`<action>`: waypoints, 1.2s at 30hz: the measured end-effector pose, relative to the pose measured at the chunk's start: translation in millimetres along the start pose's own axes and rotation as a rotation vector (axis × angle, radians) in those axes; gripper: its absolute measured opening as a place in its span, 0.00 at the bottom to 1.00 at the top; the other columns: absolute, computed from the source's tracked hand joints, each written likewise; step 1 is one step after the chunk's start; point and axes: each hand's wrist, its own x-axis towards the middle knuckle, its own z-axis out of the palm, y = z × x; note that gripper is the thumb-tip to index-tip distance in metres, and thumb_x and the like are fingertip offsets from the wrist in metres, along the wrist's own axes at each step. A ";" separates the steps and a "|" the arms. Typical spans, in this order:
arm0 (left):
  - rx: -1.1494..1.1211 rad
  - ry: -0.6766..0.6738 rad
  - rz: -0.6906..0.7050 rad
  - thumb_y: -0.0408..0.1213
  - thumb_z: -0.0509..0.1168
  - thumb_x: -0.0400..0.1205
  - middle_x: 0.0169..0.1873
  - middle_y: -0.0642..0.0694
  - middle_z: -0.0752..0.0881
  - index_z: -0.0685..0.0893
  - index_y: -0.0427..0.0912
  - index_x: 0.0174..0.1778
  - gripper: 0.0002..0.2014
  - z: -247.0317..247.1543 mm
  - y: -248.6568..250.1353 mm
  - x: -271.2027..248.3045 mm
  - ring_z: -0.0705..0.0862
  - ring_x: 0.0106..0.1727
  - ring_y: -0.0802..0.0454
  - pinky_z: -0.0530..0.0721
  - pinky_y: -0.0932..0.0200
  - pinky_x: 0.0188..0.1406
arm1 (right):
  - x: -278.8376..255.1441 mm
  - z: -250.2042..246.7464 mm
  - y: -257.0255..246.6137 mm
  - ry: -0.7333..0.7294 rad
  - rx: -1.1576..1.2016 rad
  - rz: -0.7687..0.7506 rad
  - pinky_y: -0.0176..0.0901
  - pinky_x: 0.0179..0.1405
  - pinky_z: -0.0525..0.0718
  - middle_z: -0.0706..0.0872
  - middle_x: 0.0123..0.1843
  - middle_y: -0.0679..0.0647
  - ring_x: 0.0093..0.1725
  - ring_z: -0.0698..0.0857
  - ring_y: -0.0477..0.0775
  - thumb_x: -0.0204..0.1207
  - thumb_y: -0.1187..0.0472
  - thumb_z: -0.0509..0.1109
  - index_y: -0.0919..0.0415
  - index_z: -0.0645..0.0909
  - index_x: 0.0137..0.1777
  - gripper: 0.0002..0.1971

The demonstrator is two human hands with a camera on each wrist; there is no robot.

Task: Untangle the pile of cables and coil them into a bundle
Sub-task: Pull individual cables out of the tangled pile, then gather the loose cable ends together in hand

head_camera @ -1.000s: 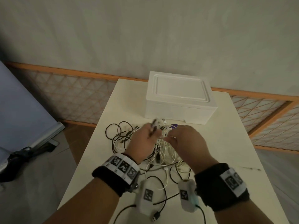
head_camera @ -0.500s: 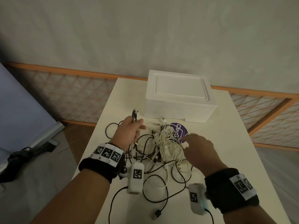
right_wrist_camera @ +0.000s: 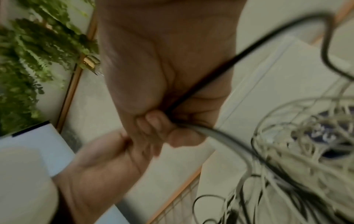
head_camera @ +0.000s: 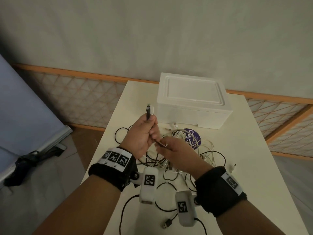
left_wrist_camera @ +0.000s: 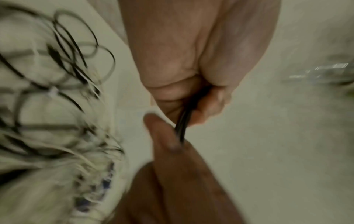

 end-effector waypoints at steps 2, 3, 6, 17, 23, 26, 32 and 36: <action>0.051 0.096 -0.035 0.38 0.53 0.89 0.19 0.52 0.65 0.71 0.41 0.37 0.14 -11.7 -13.6 0.8 0.64 0.20 0.56 0.69 0.63 0.21 | -1.3 -0.7 9.2 -0.088 -0.307 -0.017 0.47 0.39 0.81 0.79 0.31 0.47 0.32 0.79 0.48 0.81 0.48 0.63 0.50 0.75 0.37 0.12; 0.064 0.141 -0.049 0.37 0.52 0.89 0.18 0.53 0.65 0.70 0.41 0.36 0.14 -17.0 -20.3 1.0 0.62 0.20 0.56 0.67 0.63 0.20 | -2.1 -1.6 12.4 -0.115 -0.406 -0.008 0.48 0.42 0.81 0.81 0.34 0.48 0.36 0.80 0.49 0.81 0.45 0.62 0.50 0.75 0.38 0.14; 0.032 0.278 -0.080 0.37 0.51 0.90 0.19 0.52 0.64 0.68 0.43 0.36 0.14 -33.6 -35.9 1.7 0.61 0.19 0.56 0.64 0.63 0.19 | -10.0 -6.9 23.0 -0.143 -0.538 0.027 0.47 0.43 0.81 0.84 0.40 0.52 0.42 0.82 0.52 0.80 0.41 0.61 0.53 0.78 0.41 0.17; -0.208 0.710 -0.091 0.38 0.50 0.88 0.12 0.55 0.63 0.65 0.47 0.30 0.18 -113.7 -18.6 11.5 0.58 0.11 0.59 0.57 0.71 0.11 | -44.0 -69.0 55.0 -0.178 -0.598 0.181 0.46 0.43 0.78 0.80 0.35 0.47 0.39 0.79 0.47 0.77 0.36 0.62 0.50 0.78 0.39 0.18; -0.122 0.680 -0.057 0.38 0.49 0.89 0.13 0.55 0.65 0.66 0.45 0.32 0.17 -101.8 -23.9 17.9 0.60 0.12 0.59 0.60 0.71 0.13 | -53.1 -101.1 43.0 -0.173 -0.690 0.214 0.40 0.37 0.73 0.78 0.32 0.48 0.36 0.77 0.44 0.75 0.37 0.65 0.48 0.75 0.34 0.17; -0.063 0.755 -0.098 0.42 0.47 0.88 0.16 0.53 0.68 0.66 0.47 0.32 0.17 -118.6 -20.6 12.1 0.64 0.15 0.59 0.62 0.65 0.17 | -59.4 -136.3 50.3 -0.154 -0.857 0.403 0.43 0.45 0.81 0.81 0.36 0.46 0.40 0.80 0.45 0.73 0.37 0.67 0.48 0.76 0.35 0.16; -0.191 0.676 -0.106 0.42 0.52 0.87 0.16 0.54 0.68 0.71 0.46 0.35 0.14 -107.1 -45.1 11.6 0.64 0.15 0.58 0.64 0.65 0.16 | -44.5 -128.9 67.6 -0.112 -0.940 0.515 0.50 0.61 0.78 0.83 0.57 0.47 0.60 0.80 0.50 0.69 0.38 0.71 0.47 0.78 0.53 0.18; -0.164 0.518 -0.160 0.34 0.52 0.85 0.20 0.51 0.69 0.74 0.43 0.35 0.13 -52.7 -68.0 15.6 0.66 0.19 0.56 0.67 0.65 0.18 | -15.9 -67.7 60.3 -0.149 -0.805 0.372 0.57 0.72 0.70 0.70 0.76 0.56 0.74 0.70 0.60 0.59 0.33 0.76 0.57 0.59 0.78 0.52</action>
